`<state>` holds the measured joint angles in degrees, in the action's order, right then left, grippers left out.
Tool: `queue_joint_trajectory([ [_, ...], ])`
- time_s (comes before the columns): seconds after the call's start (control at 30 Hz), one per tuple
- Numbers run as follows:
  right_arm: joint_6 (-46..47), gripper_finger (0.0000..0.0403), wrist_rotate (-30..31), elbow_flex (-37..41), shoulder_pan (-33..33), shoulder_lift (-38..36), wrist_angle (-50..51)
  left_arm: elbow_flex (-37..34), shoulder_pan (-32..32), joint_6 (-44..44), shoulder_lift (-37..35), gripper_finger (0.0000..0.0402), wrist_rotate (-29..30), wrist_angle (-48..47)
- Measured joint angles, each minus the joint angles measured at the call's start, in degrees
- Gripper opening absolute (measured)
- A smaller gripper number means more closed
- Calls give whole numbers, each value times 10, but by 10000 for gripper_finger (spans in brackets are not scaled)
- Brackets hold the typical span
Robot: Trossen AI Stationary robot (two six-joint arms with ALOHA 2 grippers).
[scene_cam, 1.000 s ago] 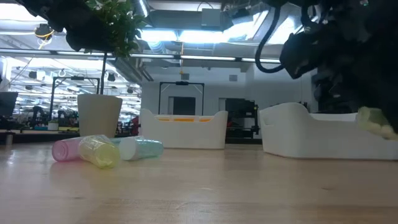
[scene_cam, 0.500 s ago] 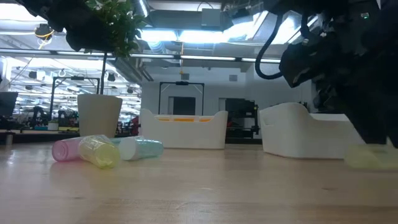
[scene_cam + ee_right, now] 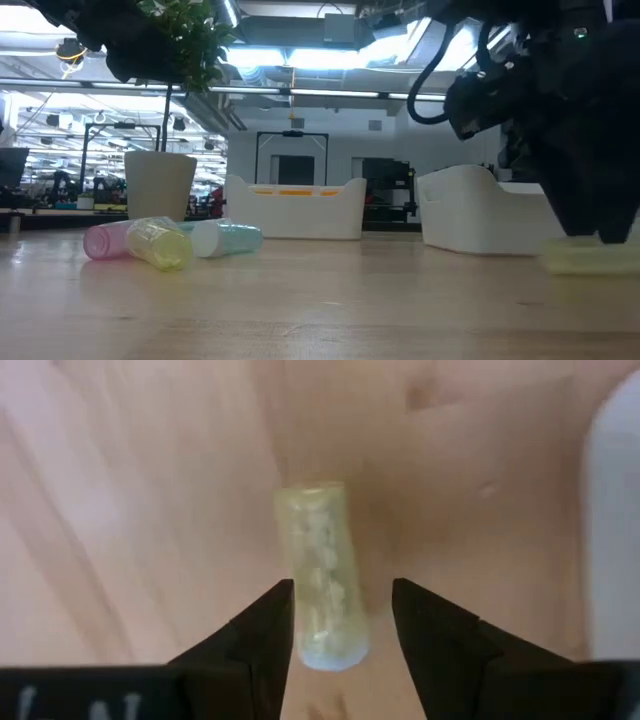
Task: Pick and place medicine bottles into bin by pill shape (circle, oval)
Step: Put the small yellow pill bottle into the bottom white bin
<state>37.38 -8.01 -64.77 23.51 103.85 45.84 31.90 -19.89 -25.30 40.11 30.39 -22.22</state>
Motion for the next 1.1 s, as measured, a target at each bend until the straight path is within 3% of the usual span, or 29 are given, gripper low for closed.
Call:
queue_joint_trajectory([
  [0.33,47,173,34,-19,37,-31,73,0,0,3,0,281,4,0],
  [0.5,96,173,78,-12,100,-68,87,0,0,3,0,281,4,0],
  [0.7,236,173,199,24,207,-101,108,0,0,3,0,281,4,0],
  [0.83,301,173,274,89,259,-119,34,0,0,3,0,281,4,0],
  [1.1,329,173,365,265,305,-128,-263,0,0,3,0,281,4,0],
])
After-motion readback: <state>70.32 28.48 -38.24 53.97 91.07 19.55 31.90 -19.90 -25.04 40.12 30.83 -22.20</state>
